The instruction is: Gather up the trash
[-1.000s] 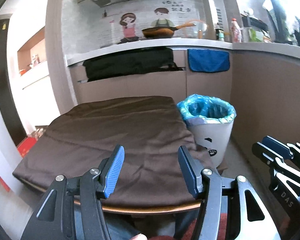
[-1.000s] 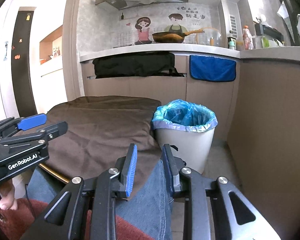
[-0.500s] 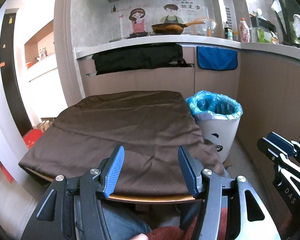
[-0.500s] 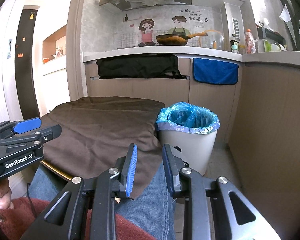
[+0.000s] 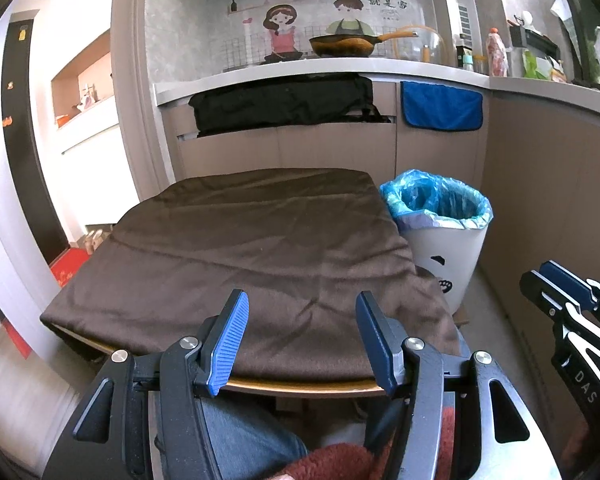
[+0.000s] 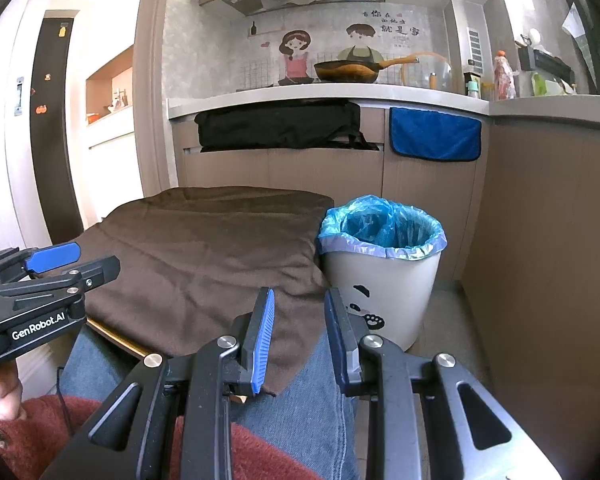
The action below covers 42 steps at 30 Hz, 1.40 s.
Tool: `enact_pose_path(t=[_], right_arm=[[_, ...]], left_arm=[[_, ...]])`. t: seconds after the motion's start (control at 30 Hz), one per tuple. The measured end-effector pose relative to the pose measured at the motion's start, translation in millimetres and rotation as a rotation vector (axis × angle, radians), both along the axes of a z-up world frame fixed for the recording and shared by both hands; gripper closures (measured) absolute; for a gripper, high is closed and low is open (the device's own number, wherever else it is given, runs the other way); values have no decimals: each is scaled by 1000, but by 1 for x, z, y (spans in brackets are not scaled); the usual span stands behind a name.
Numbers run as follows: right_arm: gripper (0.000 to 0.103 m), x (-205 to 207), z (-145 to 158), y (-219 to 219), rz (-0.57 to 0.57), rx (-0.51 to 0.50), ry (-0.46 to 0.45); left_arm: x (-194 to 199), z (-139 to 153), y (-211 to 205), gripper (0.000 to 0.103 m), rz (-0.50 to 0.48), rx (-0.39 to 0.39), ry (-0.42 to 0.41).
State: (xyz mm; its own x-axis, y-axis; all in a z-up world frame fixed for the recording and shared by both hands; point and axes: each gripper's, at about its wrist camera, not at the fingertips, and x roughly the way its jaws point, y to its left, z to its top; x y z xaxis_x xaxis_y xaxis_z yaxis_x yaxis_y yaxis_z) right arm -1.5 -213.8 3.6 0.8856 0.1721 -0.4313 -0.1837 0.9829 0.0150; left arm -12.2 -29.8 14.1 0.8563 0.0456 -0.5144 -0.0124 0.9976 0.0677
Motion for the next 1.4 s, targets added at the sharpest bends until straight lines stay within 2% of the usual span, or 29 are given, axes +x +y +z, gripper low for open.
enact_pose_path(t=[1.4], right_arm=[[79,1,-2,-1,-2,3,4]], left_arm=[[2,-3,1,46,-1,-5,8]])
